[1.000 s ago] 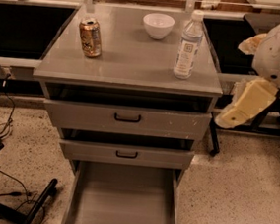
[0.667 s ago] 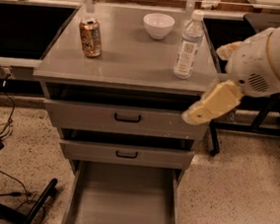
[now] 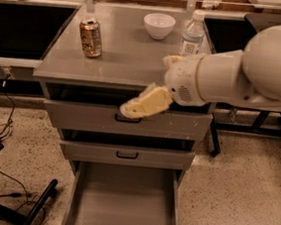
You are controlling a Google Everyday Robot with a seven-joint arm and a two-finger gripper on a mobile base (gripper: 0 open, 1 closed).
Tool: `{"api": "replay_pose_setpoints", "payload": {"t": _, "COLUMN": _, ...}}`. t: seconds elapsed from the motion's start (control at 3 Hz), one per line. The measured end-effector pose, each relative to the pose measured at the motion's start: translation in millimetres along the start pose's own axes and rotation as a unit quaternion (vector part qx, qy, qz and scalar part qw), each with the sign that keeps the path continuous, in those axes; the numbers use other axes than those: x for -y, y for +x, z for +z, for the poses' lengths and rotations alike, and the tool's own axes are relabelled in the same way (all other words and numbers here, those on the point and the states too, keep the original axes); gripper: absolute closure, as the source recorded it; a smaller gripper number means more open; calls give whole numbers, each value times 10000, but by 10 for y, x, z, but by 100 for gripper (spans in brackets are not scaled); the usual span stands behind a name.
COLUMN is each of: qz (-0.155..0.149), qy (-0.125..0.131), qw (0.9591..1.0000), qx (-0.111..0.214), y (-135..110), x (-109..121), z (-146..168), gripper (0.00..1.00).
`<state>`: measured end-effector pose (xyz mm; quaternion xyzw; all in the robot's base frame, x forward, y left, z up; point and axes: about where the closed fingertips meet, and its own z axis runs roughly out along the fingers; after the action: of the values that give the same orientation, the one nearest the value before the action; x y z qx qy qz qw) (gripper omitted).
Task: Place orange can into bottom drawer
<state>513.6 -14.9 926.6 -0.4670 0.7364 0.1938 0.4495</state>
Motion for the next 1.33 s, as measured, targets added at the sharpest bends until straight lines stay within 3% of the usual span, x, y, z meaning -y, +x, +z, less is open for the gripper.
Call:
{"api": "replay_pose_setpoints", "payload": {"t": 0.33, "qz": 1, "qy": 243, "qw": 9985, "qx": 493, "y": -208, "x": 174, "z": 447, "gripper": 0}}
{"api": "replay_pose_setpoints", "payload": {"t": 0.67, "qz": -189, "qy": 856, "qw": 9940, "qx": 654, "y": -471, "x": 470, "z": 652, "gripper": 0}}
{"api": "replay_pose_setpoints", "payload": {"t": 1.0, "qz": -73, "qy": 1036, "qw": 9919, "qx": 729, "y": -534, "x": 594, "z": 667, "gripper": 0}}
{"api": "replay_pose_setpoints", "payload": {"t": 1.33, "qz": -114, "qy": 999, "qw": 9905, "qx": 934, "y": -559, "x": 645, "z": 721, "gripper": 0}}
